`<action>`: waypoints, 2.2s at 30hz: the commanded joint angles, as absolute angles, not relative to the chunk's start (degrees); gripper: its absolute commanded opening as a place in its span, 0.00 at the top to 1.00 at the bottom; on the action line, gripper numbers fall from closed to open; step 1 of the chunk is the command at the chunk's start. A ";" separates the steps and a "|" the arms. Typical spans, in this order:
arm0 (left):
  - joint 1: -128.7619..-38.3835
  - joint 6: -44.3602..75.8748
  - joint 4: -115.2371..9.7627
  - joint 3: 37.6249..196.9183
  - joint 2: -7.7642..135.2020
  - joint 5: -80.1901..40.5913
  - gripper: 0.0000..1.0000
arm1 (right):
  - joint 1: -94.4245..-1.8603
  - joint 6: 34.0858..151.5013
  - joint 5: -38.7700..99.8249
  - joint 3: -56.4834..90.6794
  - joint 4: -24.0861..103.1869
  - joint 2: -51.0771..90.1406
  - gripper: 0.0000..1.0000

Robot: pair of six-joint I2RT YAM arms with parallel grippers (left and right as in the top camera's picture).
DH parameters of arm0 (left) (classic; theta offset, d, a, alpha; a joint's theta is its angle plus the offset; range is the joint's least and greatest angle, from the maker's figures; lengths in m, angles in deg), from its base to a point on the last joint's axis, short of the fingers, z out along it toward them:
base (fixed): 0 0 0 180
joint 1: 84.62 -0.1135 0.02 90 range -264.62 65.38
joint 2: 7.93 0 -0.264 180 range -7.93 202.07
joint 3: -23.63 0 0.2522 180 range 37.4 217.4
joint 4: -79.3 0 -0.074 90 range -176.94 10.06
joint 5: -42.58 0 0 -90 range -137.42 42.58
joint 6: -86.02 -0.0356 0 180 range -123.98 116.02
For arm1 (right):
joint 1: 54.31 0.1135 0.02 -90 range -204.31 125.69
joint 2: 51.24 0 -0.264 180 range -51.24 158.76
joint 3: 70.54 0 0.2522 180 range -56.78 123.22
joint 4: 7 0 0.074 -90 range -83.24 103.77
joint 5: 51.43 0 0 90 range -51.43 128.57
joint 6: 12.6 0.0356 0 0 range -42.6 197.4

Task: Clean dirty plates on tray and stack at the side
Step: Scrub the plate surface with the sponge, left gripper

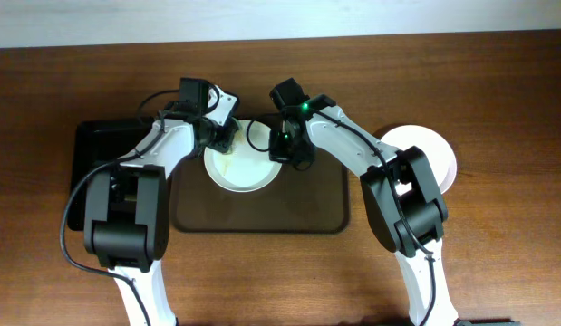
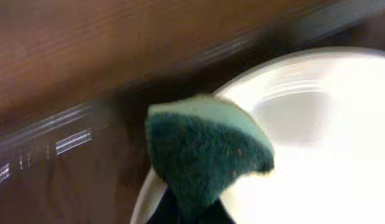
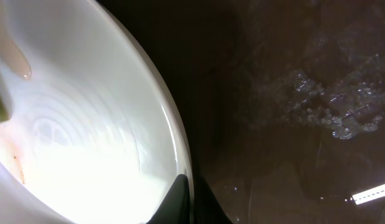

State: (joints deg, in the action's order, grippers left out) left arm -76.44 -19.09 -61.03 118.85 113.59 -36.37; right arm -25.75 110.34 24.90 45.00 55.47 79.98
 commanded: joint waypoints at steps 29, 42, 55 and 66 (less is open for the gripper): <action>-77.22 -15.29 -39.28 116.99 121.93 -42.92 1.00 | -25.05 109.49 24.81 44.36 55.56 81.90 0.96; -77.27 -14.11 -58.61 116.99 121.93 -31.76 1.00 | -25.05 109.12 24.18 44.36 55.45 81.90 0.96; -77.27 -22.63 -36.09 116.99 121.93 -30.68 1.00 | -25.05 109.12 24.16 44.36 55.39 81.90 0.96; -77.27 -14.63 -59.31 116.99 121.96 -33.79 1.00 | -25.05 109.12 24.18 44.36 55.43 81.90 0.96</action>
